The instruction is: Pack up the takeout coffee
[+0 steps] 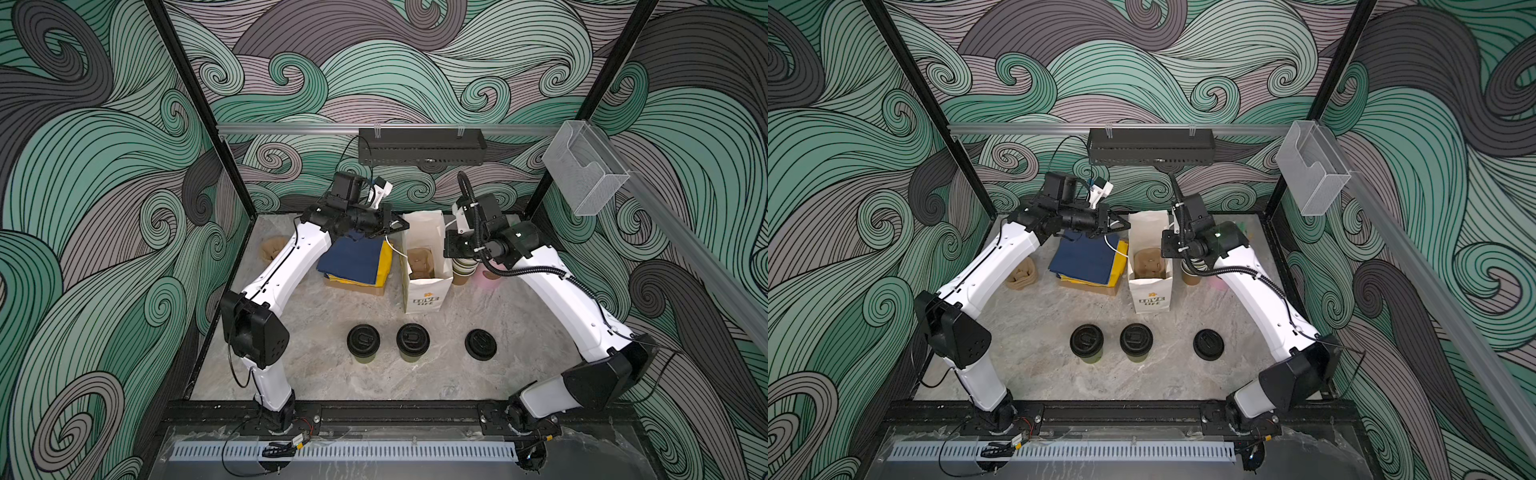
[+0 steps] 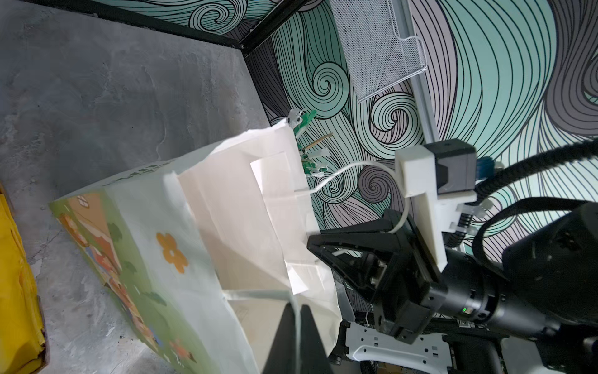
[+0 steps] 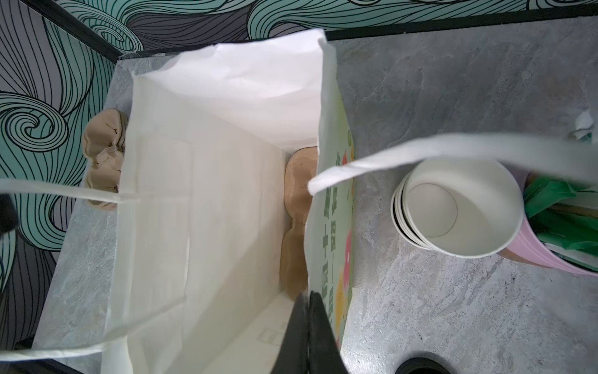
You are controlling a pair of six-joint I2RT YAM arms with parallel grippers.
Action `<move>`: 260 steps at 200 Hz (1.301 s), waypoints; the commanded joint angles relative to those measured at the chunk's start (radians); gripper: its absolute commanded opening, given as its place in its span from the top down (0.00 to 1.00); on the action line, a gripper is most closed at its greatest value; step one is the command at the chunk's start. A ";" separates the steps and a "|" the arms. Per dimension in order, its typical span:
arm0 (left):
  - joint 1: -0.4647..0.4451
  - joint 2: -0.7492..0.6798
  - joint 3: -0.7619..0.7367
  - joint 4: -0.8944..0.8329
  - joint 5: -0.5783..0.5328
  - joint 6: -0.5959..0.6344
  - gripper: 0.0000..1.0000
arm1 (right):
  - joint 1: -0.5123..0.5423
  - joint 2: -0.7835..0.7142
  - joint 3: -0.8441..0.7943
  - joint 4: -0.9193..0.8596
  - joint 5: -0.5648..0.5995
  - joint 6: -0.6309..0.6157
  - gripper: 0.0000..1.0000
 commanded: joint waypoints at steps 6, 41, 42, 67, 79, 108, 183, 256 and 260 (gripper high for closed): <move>-0.004 -0.023 0.014 -0.030 0.004 0.009 0.79 | -0.006 0.024 0.045 -0.078 0.014 0.011 1.00; -0.004 -0.023 0.024 -0.111 -0.072 0.035 0.55 | -0.012 0.048 0.072 -0.127 0.048 0.020 0.97; -0.004 -0.024 0.024 -0.112 -0.074 0.036 0.54 | -0.011 0.049 0.072 -0.127 0.048 0.020 0.96; -0.004 -0.023 0.038 -0.158 -0.092 0.056 0.46 | -0.013 0.055 0.101 -0.164 0.047 0.028 0.61; -0.004 -0.016 0.052 -0.195 -0.099 0.075 0.45 | -0.013 0.050 0.120 -0.193 0.058 0.028 0.47; -0.004 0.006 0.085 -0.274 -0.107 0.115 0.48 | -0.012 0.014 0.199 -0.288 0.111 -0.010 0.26; -0.004 0.026 0.095 -0.221 0.005 0.116 0.89 | 0.105 0.196 0.616 -0.558 0.065 0.019 0.44; -0.003 -0.048 -0.051 -0.095 0.004 0.068 1.00 | 0.141 0.392 0.565 -0.557 0.155 0.274 0.68; -0.002 -0.052 -0.057 -0.089 0.002 0.066 1.00 | 0.141 0.400 0.559 -0.557 0.155 0.281 0.70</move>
